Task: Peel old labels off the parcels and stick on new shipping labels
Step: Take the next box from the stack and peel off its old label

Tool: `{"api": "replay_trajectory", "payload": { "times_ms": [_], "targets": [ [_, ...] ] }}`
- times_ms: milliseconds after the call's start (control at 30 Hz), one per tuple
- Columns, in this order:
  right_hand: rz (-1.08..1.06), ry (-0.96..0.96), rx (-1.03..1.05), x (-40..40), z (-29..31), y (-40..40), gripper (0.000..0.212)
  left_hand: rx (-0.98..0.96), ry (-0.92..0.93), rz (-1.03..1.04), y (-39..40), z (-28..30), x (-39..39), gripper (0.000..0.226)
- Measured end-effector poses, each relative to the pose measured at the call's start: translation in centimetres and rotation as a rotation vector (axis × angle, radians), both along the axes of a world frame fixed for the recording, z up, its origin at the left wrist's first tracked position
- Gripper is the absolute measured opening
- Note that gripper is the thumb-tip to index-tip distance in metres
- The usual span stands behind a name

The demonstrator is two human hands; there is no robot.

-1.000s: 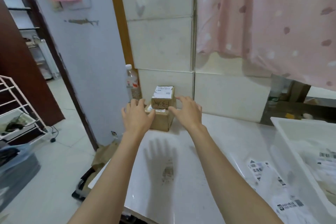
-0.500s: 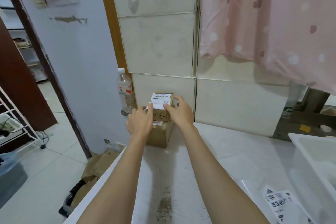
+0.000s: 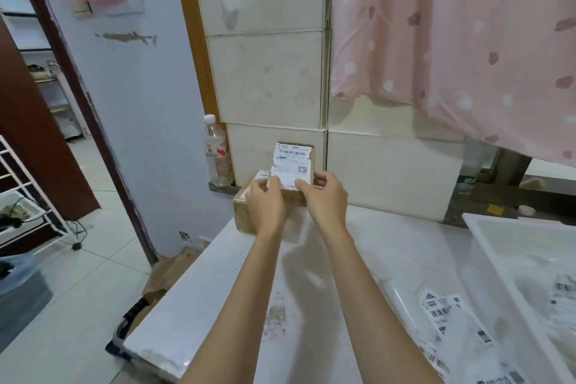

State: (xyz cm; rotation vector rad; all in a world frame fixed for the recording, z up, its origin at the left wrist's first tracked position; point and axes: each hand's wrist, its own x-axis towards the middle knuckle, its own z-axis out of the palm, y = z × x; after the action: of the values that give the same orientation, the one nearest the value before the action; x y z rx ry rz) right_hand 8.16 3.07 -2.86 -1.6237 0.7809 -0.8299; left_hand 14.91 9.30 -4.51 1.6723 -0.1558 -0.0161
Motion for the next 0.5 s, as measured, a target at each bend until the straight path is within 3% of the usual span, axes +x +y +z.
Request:
{"api": "replay_trajectory", "payload": {
  "times_ms": [67, 133, 333, 500],
  "targets": [
    [-0.041, -0.037, 0.038, -2.9, -0.6, 1.2, 0.031, -0.167, 0.148, -0.08, 0.8, -0.5, -2.8, 0.02],
    [-0.066, -0.05, 0.08, -5.6, -1.7, 2.4, 0.029, -0.177, 0.214, -0.145, 2.1, -1.6, -5.3, 0.022],
    [-0.097, 0.042, 0.124, -12.8, -5.7, 5.8, 0.027, 0.162, 0.225, -0.294, 7.2, -4.8, -11.2, 0.052],
    [-0.099, 0.211, 0.055, -16.7, -8.5, 7.7, 0.027, 0.445, 0.147, -0.469, 9.7, -5.9, -14.3, 0.037]
  ]
}}
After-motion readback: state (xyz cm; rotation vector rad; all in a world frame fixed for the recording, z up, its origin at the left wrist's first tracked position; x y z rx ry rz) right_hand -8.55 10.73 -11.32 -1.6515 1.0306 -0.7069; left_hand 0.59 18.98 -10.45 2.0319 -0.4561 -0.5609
